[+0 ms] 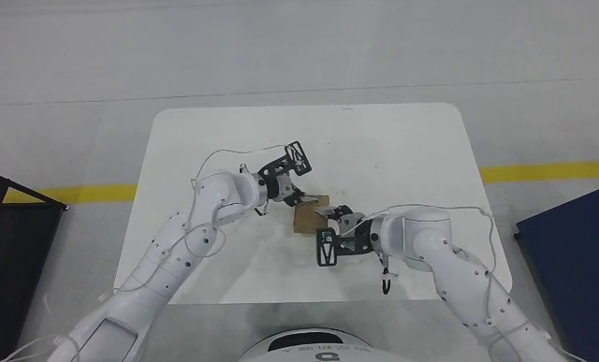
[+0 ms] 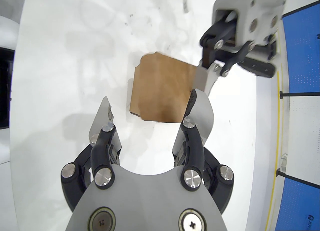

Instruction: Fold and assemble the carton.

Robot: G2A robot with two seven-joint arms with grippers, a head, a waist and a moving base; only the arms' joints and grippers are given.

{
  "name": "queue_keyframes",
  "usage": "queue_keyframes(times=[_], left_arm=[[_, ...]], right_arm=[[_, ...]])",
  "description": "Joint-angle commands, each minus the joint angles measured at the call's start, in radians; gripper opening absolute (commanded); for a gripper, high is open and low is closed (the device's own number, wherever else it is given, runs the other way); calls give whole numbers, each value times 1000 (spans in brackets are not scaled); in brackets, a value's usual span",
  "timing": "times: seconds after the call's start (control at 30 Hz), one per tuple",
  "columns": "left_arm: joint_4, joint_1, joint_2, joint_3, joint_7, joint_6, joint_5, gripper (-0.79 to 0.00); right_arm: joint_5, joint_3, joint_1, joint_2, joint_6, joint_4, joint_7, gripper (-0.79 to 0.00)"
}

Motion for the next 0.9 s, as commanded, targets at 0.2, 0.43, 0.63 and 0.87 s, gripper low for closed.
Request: queue_keyframes(times=[0.2,0.43,0.63,0.87], left_arm=[[35,-20,-8,22,4,-3,-18,0],[15,-11,-3,2,-1,5,-15,0],[-2,11,5,-30,12,19,-19,0],[-29,43,16,-57,7,8,-9,0]], right_arm=[[71,84,-44,9,94,47,-115,-166],[61,27,-13,2,114,43,-20,-28],[98,-18,18,-14,235,72,69,-43],[145,-68,74,-27,230,124,138,-49]])
